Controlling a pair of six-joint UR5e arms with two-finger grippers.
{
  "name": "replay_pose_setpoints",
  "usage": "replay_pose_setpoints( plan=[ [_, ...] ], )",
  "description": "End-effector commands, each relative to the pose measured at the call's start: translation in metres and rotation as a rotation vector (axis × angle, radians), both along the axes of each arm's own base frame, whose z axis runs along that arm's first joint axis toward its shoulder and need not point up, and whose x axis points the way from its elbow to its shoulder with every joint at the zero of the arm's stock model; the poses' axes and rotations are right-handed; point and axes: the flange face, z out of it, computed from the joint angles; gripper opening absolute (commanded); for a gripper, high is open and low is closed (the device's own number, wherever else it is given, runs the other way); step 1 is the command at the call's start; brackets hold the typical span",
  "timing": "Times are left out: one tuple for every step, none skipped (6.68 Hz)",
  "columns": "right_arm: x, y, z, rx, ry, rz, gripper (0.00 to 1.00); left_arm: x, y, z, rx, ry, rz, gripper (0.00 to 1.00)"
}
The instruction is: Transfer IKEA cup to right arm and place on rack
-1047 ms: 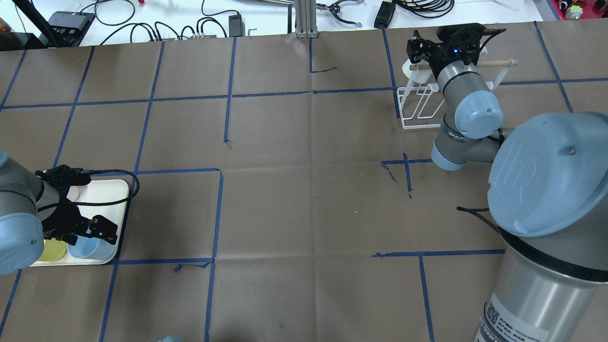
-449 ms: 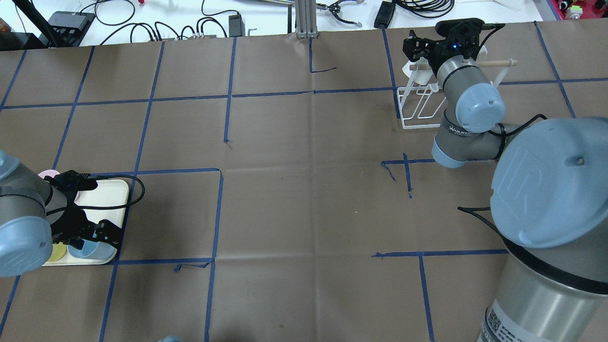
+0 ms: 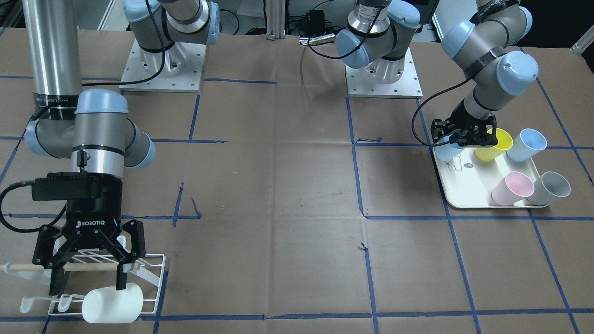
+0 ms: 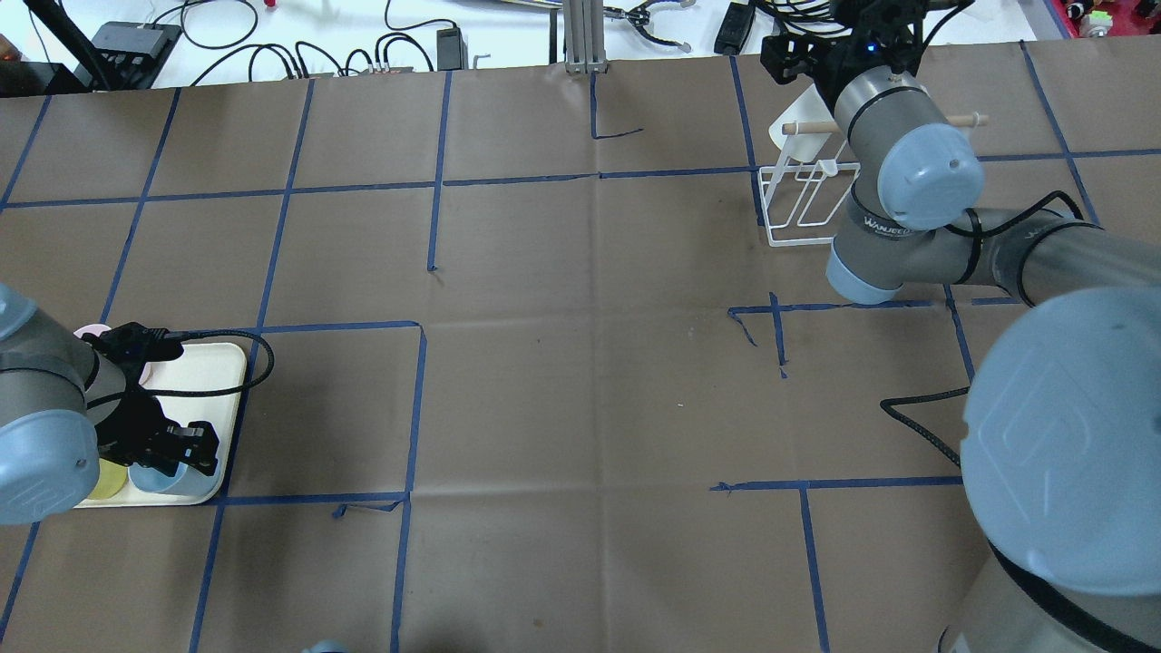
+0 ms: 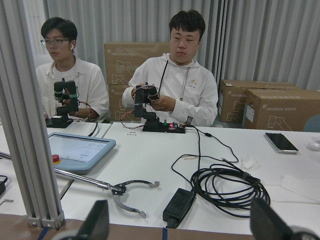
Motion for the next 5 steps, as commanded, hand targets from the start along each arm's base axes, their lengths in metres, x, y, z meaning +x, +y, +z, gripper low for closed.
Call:
replay_pose_setpoints(
  plan=[
    [0.029,0.024,0.033,-0.042,-0.035,0.04,1.0,0.005,0.001,0.005,0.015,-0.05,-0.001,0.0],
    [0.04,0.042,0.043,-0.033,-0.155,0.034,1.0,0.007,-0.001,0.015,0.001,-0.066,0.001,0.0],
    [0.047,0.062,0.051,-0.014,-0.267,0.04,1.0,0.014,-0.012,0.035,-0.033,-0.092,0.02,0.0],
    [0.057,0.082,0.048,0.035,-0.388,0.104,1.0,0.019,-0.026,0.054,-0.073,-0.106,0.019,0.0],
    [0.064,0.095,0.044,0.097,-0.549,0.131,1.0,0.023,-0.044,0.078,-0.123,-0.122,0.008,0.0]
  ],
)
